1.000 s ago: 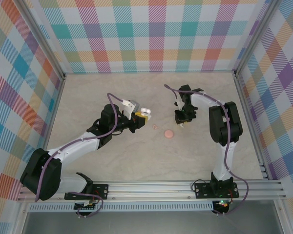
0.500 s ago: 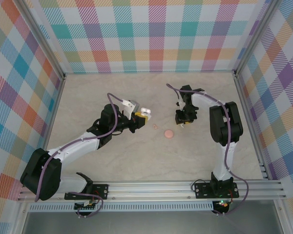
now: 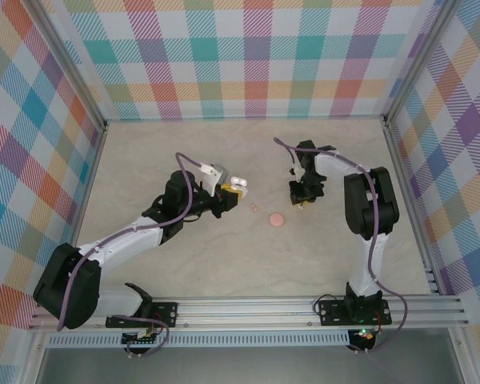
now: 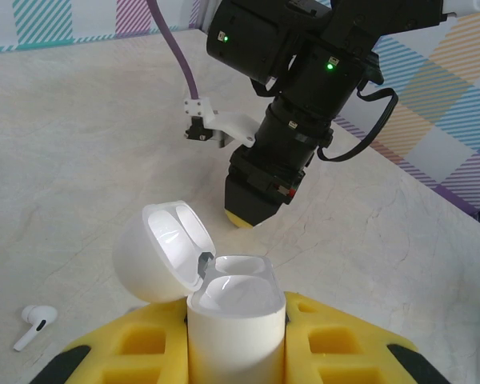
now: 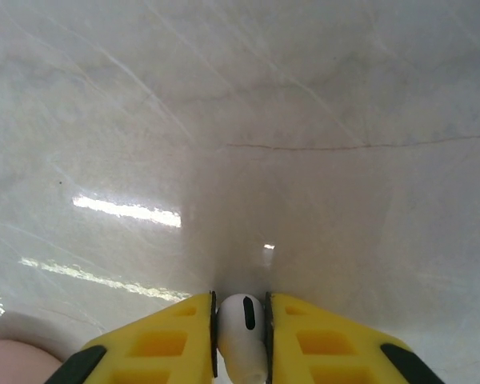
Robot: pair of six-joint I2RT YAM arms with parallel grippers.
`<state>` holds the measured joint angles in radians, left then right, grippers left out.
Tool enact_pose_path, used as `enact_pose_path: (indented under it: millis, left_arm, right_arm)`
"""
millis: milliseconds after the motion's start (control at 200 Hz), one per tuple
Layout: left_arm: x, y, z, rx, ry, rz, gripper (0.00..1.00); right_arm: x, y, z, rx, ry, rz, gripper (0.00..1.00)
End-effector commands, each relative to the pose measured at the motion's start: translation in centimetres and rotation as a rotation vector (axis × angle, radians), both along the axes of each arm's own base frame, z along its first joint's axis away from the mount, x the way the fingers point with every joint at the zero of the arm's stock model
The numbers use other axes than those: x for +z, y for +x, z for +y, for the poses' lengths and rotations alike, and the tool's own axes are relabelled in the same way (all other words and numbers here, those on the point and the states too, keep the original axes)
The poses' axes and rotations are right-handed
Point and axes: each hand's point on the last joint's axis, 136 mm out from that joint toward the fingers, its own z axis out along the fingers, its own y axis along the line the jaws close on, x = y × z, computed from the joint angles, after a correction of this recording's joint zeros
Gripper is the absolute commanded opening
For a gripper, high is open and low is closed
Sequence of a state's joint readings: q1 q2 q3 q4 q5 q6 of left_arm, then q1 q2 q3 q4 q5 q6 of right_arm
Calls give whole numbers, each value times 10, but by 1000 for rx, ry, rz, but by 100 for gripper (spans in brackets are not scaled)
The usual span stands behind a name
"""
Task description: Insert the wireless bluetooth earbuds into the charging case
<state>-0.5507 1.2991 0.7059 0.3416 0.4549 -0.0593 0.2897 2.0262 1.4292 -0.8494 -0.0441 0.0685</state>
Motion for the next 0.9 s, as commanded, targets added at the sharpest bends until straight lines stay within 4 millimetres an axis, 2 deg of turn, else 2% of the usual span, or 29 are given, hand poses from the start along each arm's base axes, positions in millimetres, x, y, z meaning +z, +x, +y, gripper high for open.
enact_pose_path:
  millis: [0, 165, 290, 390, 535, 745, 895]
  left_arm:
    - [16, 6, -3, -9, -26, -44, 0]
    - [16, 7, -8, -17, -42, -84, 0]
    - [20, 10, -8, -4, -63, -142, 0]
    - [24, 13, -8, 16, -81, -181, 0]
    - [35, 14, -6, 43, -132, -267, 0]
    - [56, 8, -10, 42, -195, -367, 0]
    - [74, 1, -13, 32, -233, -415, 0]
  right_arm:
    - [9, -9, 0, -70, 62, 12, 18]
    - [37, -2, 13, -138, 227, -86, 15]
    - [71, 1, 31, -150, 373, -180, 14]
    - [108, 0, 48, -139, 530, -269, 14]
    - [173, -5, 70, -86, 756, -422, 14]
    - [259, -24, 98, 45, 906, -678, 13]
    - [306, -43, 117, 134, 982, -829, 13]
